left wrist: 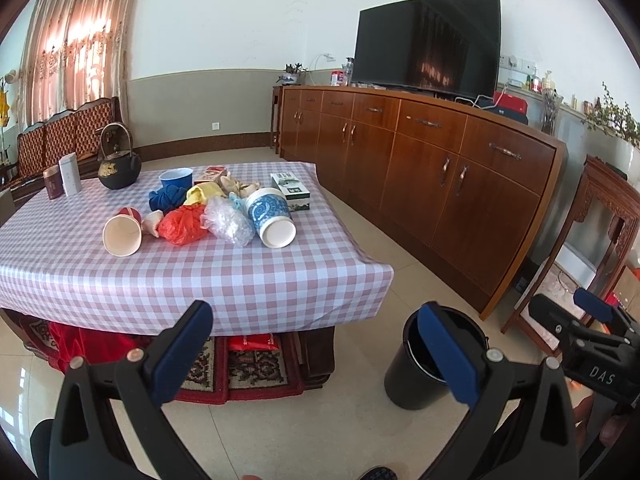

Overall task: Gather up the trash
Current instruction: 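Grasp the red-and-white paper cup with the left gripper while the right grasps the clear plastic bag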

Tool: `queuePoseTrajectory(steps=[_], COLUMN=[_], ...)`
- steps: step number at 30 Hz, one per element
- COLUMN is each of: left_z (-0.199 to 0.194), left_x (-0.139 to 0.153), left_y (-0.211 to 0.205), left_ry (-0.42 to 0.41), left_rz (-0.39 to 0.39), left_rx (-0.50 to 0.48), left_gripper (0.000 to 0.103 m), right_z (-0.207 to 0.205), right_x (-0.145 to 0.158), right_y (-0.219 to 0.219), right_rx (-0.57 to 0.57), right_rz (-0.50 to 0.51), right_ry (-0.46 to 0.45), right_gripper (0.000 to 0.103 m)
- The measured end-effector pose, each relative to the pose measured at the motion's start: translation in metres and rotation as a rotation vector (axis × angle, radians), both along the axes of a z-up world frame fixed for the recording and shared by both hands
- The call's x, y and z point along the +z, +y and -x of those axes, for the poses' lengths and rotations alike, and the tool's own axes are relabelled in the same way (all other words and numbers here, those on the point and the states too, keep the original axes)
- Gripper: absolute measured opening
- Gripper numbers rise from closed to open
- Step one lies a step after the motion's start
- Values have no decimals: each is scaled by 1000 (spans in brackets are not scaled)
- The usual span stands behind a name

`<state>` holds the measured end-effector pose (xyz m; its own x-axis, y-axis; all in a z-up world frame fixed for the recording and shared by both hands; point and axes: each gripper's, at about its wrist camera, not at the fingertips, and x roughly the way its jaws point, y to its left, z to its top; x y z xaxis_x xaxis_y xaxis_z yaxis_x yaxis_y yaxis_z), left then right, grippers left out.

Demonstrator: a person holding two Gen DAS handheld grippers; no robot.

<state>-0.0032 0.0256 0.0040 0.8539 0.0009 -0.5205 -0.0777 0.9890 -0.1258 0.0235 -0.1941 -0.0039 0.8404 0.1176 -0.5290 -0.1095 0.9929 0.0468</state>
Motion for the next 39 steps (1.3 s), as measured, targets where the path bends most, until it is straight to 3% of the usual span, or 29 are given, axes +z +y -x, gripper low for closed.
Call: queuePoseTrajectory(steps=[3,8,11,14,16,18,21,23,25,28,39], left_z=[-5,-18,-24,-31,-31,-33,-42,-50,-62,-79,-133], left_x=[0,0,1,-5,-9,-17,-28,-34,-40,-50,-75], left_y=[15,61,94,128,148,165,177,184,192,210,238], left_ry=[5,1,-20,-10,-11,14,45,43,54,77,118], left_rz=[-6,10,26,71,86,115,70,41,29,57,62], left_rx=[61,139,216,284,350,367,389,382,372,380,412], left_gripper=[103,103,103,103,103,101,98,98,99,99,99], right_z=[-19,-52,-72,-99,-111,-121,-137,-148,-159,-174,-224], right_x=[0,24,33,25,20,14,4,-3,-11,-24,-70], right_y=[5,30,65,113,144,174,211,234,257,282,331], right_rx=[53,108,184,260,323,377,445,484,515,554,581], right_rz=[15,5,10,63,79,102,98,105,131,158,221], right_ry=[41,-60,-122,-86,-83,-71,-55,-48,-48,-27,45], right_gripper=[103,102,102,102,95,93,92,85,67,56,53])
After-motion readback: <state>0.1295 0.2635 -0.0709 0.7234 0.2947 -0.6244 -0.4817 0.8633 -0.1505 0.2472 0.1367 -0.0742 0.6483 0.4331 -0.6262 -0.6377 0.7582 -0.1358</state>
